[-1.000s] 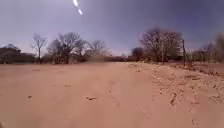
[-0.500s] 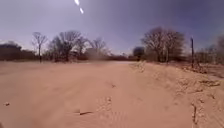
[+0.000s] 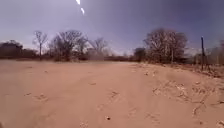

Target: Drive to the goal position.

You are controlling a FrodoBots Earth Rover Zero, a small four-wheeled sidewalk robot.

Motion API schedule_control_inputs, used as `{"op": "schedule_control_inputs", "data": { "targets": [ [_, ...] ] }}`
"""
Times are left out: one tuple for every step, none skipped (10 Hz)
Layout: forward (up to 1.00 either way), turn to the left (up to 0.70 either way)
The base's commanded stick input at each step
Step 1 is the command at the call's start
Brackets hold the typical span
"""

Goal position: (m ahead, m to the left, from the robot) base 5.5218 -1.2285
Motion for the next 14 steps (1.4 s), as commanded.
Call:
{"op": "schedule_control_inputs", "data": {
  "targets": [
    [1.0,0.0],
    [1.0,0.0],
    [1.0,-0.08],
    [1.0,-0.2],
    [1.0,-0.27],
    [1.0,-0.27],
    [1.0,0.0],
    [1.0,0.0],
    [1.0,0.0],
    [1.0,0.0],
    [1.0,0.0],
    [1.0,0.0],
    [1.0,0.0],
    [1.0,0.0]
  ]
}}
